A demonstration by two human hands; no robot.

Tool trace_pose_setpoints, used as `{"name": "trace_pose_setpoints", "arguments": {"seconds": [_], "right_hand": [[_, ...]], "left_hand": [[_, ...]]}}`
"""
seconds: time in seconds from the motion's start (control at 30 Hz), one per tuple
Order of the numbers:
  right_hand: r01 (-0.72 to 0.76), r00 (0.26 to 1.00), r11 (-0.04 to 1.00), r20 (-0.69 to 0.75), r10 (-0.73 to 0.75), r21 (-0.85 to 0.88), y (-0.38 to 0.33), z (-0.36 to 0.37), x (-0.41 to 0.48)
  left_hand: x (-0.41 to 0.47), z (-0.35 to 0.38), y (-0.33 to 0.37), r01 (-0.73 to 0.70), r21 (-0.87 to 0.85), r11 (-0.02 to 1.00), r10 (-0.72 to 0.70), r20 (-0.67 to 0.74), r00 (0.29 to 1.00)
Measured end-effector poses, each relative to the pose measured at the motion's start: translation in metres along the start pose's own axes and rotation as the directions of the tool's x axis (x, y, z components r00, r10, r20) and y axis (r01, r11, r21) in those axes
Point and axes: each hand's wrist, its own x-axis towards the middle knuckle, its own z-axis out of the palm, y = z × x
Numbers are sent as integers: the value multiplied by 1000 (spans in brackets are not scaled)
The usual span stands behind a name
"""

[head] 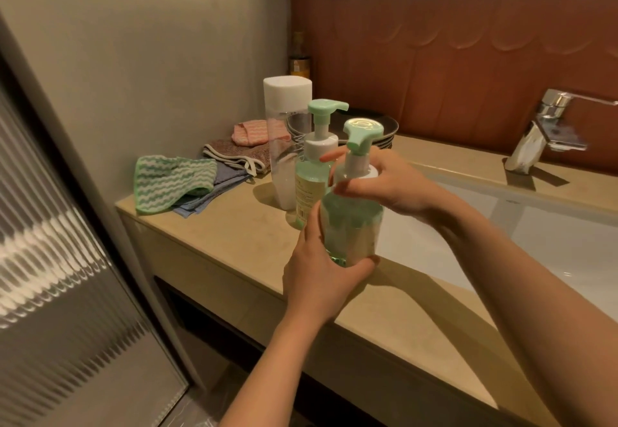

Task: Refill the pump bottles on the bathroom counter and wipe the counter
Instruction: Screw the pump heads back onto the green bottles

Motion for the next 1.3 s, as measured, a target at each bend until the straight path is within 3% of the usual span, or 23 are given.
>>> {"name": "trace_pose_setpoints", "arguments": {"seconds": [0.17,0.47,0.6,0.7,0.8,1.03,1.13,1.3], "right_hand": [[65,988,998,-143,-65,-6,2,8,-1],[-34,940,987,-341,-23,-160,-3,17,-5],[-73,956,954,-292,-16,-292,-5,17,-12],[16,976,999,-218,-25,-42,-17,14,-18],[66,961,981,-276,-14,180,-12,8,-19],[-80,919,962,-354,172,260,18,22,-1],[-165,924,954,-300,239,251,26,34,6],[-169,932,974,-297,208,150,29,50,11]], "left_hand": [[0,2,-3,3,-4,1000,-3,-28,1000],[2,3,0,47,-29,998,-48,-44,998],[0,-2,6,53,-30,998,-54,-34,998],[-1,-3,4,77,13,997,-76,-14,997],[1,-6,-3,88,79,993,-83,-59,995],[14,-36,-28,117,82,990,-96,-228,969],[25,-49,-39,151,88,985,-123,-265,956],[43,-62,-53,171,110,979,-131,-301,945]]}}
